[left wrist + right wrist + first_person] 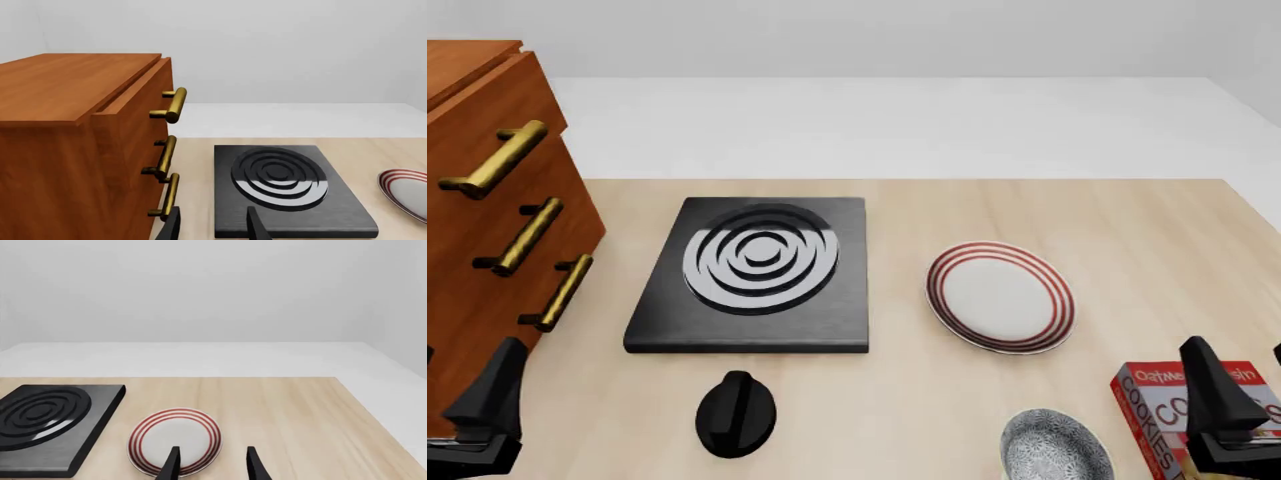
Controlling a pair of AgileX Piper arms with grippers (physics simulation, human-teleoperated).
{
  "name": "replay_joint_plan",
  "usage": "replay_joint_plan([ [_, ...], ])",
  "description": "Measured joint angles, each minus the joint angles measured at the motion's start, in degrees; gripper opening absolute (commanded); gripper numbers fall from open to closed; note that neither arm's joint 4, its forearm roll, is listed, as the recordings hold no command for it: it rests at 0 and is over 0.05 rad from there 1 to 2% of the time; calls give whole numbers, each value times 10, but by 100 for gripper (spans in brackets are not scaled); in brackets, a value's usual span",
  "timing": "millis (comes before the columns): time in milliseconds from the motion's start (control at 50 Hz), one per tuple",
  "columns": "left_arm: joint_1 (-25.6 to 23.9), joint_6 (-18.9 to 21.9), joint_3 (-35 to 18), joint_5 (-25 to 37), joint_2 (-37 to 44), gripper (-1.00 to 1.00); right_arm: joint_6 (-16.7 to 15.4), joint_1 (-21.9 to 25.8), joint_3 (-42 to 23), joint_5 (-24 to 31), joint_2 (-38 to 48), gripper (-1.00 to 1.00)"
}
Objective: Pick the akita bowl on the ramekin and place it on the plate.
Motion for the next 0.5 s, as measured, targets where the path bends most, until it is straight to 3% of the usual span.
replay_joint_plan([
  [500,0,0,-1,-1,3,100,6,8,-4,-39,51,100],
])
